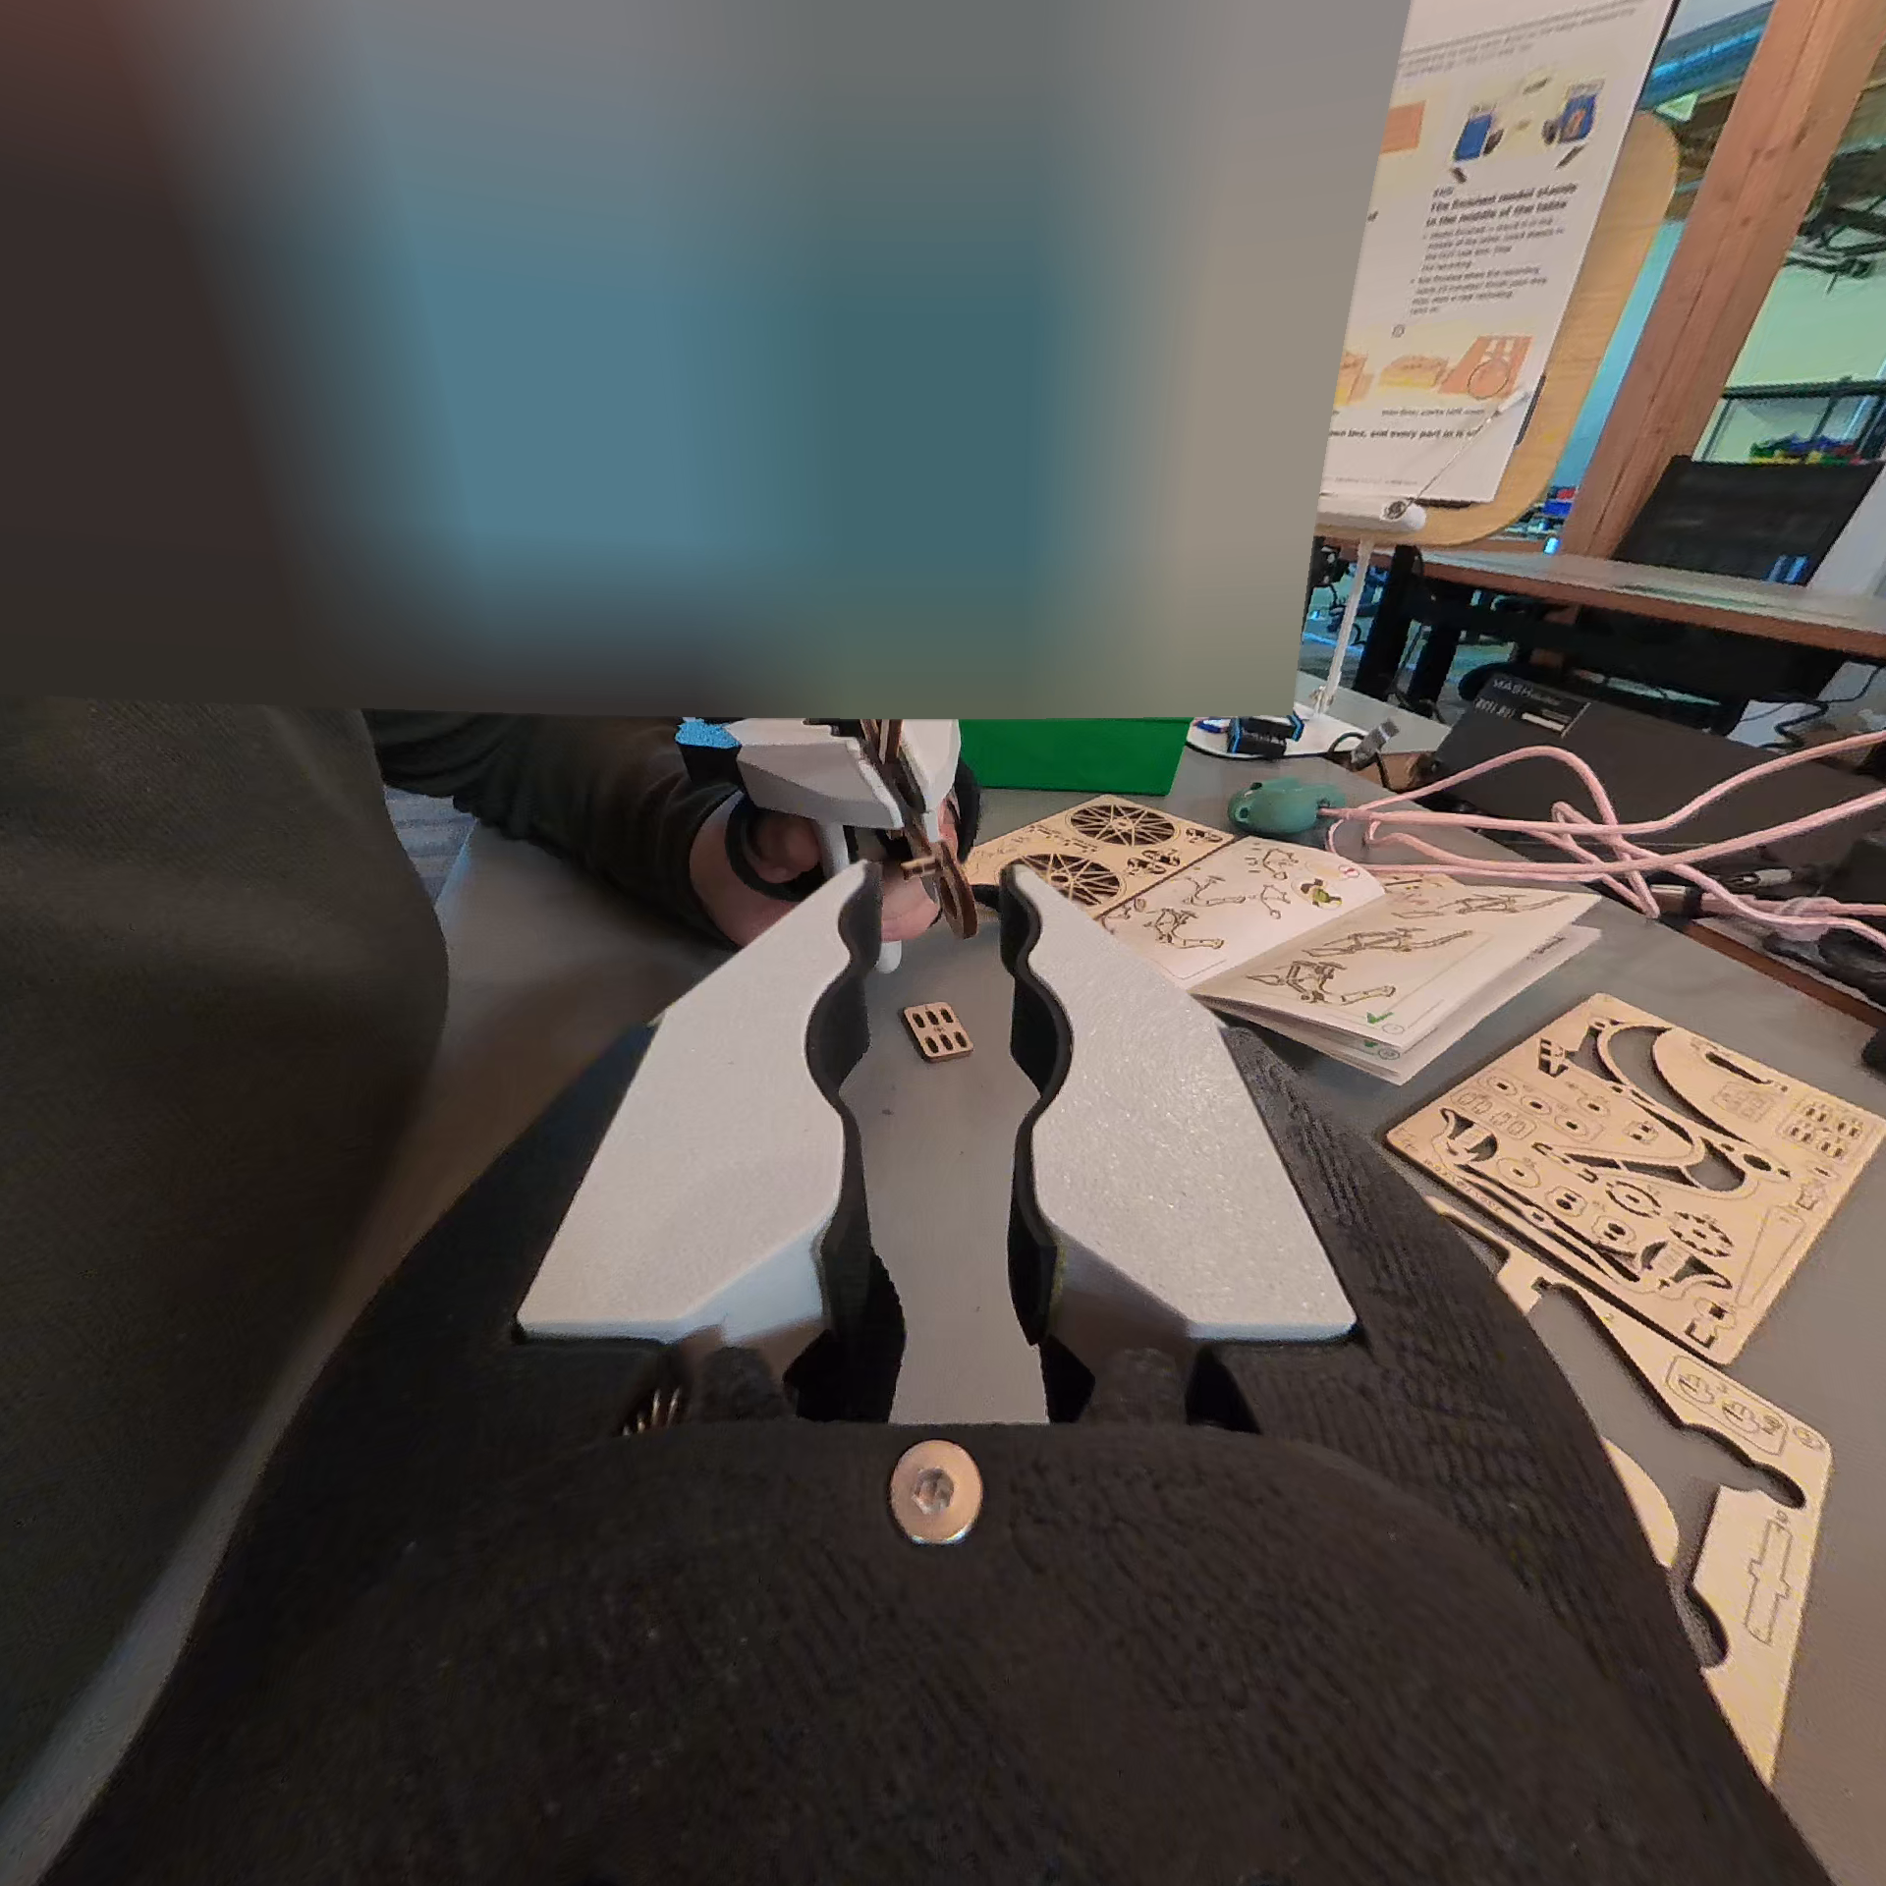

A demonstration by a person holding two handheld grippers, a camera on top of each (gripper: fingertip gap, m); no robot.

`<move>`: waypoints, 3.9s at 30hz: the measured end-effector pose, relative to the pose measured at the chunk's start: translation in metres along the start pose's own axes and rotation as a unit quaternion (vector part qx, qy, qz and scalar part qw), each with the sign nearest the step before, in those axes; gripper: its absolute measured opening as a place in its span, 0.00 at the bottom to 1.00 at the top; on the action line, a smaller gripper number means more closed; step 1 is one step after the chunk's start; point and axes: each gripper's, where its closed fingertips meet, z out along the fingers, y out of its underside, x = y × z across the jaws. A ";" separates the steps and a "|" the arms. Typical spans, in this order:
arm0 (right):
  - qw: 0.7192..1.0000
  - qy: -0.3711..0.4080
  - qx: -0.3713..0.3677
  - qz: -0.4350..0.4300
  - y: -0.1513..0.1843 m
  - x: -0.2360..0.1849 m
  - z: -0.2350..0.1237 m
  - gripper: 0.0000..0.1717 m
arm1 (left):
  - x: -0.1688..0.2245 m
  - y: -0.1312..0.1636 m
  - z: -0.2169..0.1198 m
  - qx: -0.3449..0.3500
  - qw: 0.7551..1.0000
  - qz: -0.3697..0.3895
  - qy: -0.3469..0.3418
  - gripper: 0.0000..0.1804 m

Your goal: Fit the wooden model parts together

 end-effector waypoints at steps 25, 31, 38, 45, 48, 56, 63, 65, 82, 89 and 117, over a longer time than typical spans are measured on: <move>0.962 0.045 -0.095 -0.254 0.020 0.010 -0.009 0.09 | -0.012 0.060 0.007 -0.183 0.925 -0.332 0.024 0.00; 0.939 -0.010 -0.163 -0.302 0.051 -0.002 -0.010 0.09 | 0.005 0.085 -0.002 -0.234 0.798 -0.542 0.122 0.00; 0.940 -0.070 -0.213 -0.259 0.074 -0.014 -0.007 0.05 | 0.016 0.097 -0.005 -0.286 0.742 -0.586 0.157 0.00; 0.941 -0.093 -0.258 -0.201 0.094 -0.014 -0.008 0.00 | 0.017 0.099 -0.005 -0.293 0.737 -0.589 0.153 0.00; 0.943 -0.088 -0.257 -0.192 0.096 -0.013 -0.008 0.01 | 0.017 0.100 -0.006 -0.296 0.738 -0.587 0.151 0.00; 0.944 -0.091 -0.261 -0.183 0.103 -0.010 -0.008 0.02 | 0.019 0.103 -0.006 -0.303 0.741 -0.581 0.149 0.00; 0.941 -0.092 -0.264 -0.190 0.104 -0.011 -0.009 0.01 | 0.019 0.104 -0.006 -0.307 0.745 -0.574 0.146 0.00; 0.940 -0.095 -0.266 -0.193 0.106 -0.012 -0.009 0.01 | 0.019 0.104 -0.006 -0.309 0.748 -0.569 0.145 0.00; 0.936 -0.085 -0.276 -0.202 0.108 -0.011 -0.007 0.00 | 0.020 0.106 -0.006 -0.317 0.756 -0.555 0.139 0.00; 0.936 -0.086 -0.278 -0.198 0.109 -0.012 -0.007 0.00 | 0.021 0.106 -0.006 -0.319 0.760 -0.549 0.139 0.00; 0.945 -0.085 -0.265 -0.173 0.103 -0.011 -0.005 0.00 | 0.022 0.106 -0.006 -0.321 0.767 -0.538 0.141 0.00</move>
